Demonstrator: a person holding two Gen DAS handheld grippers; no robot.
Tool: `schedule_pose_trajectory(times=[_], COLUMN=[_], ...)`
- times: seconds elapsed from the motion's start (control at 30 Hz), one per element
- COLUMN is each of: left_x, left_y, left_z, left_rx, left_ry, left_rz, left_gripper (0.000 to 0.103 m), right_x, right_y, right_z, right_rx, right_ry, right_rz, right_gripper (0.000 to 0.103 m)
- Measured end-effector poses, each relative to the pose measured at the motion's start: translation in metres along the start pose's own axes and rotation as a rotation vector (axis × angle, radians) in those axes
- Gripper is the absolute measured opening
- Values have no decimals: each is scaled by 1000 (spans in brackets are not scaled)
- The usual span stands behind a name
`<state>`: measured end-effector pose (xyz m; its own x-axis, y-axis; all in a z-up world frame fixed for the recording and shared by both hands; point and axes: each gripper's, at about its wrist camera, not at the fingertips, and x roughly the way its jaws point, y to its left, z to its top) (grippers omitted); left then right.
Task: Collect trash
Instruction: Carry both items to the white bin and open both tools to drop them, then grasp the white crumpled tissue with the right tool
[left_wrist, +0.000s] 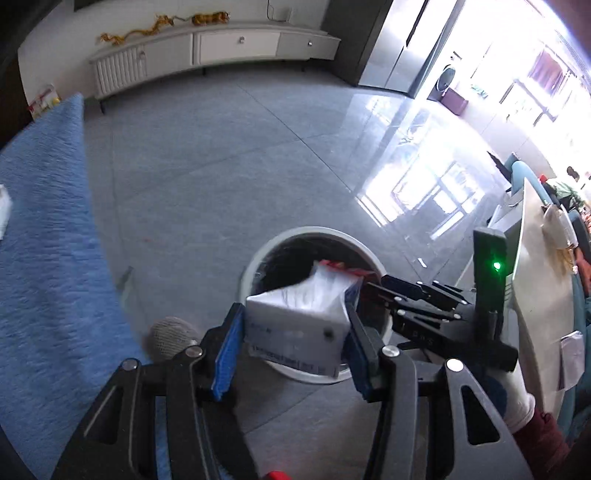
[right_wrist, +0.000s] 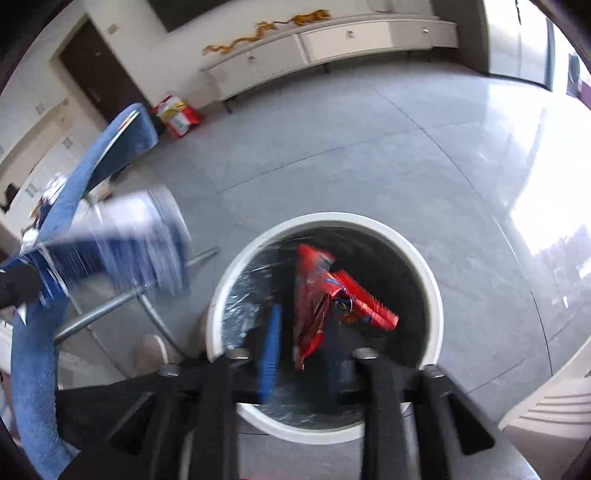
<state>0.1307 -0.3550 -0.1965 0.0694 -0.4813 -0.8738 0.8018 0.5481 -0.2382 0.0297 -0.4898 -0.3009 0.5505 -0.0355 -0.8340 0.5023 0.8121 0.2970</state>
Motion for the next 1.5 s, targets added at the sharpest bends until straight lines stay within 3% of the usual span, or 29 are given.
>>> schedule_pose_trajectory(times=[0.07, 0.23, 0.33, 0.47, 0.77, 0.97, 1.1, 1.13, 1.17, 1.23, 1.5], left_x=[2, -26, -62, -112, -217, -270, -286, -288, -289, -287, -259], left_y=[-6, -3, 6, 31, 161, 268, 318, 331, 340, 358, 393], left_z=[2, 1, -11, -34, -101, -167, -198, -204, -208, -213, -217], left_rx=[-24, -47, -35, -59, -223, -406, -496, -523, -543, -580, -700], left_ry=[8, -64, -138, -225, -377, -430, -447, -451, -453, -450, -399], left_rz=[-44, -70, -15, 45, 304, 508, 582, 592, 595, 599, 502], left_gripper=[50, 53, 53, 64, 67, 74, 75, 75, 76, 76, 75], right_x=[-10, -42, -60, -89, -117, -86, -56, -47, -44, -27, 21], right_y=[-5, 0, 23, 71, 216, 299, 341, 351, 355, 372, 408], right_z=[0, -8, -3, 7, 35, 41, 43, 44, 44, 47, 50], right_rx=[6, -4, -42, -125, -352, -481, -518, -522, -525, -538, -554], right_ry=[-12, -53, -89, -147, -177, -118, -72, -58, -51, -30, 40], right_rz=[-6, -7, 20, 85, 269, 345, 387, 391, 392, 391, 377], right_gripper=[43, 43, 43, 43, 47, 56, 60, 66, 72, 76, 75])
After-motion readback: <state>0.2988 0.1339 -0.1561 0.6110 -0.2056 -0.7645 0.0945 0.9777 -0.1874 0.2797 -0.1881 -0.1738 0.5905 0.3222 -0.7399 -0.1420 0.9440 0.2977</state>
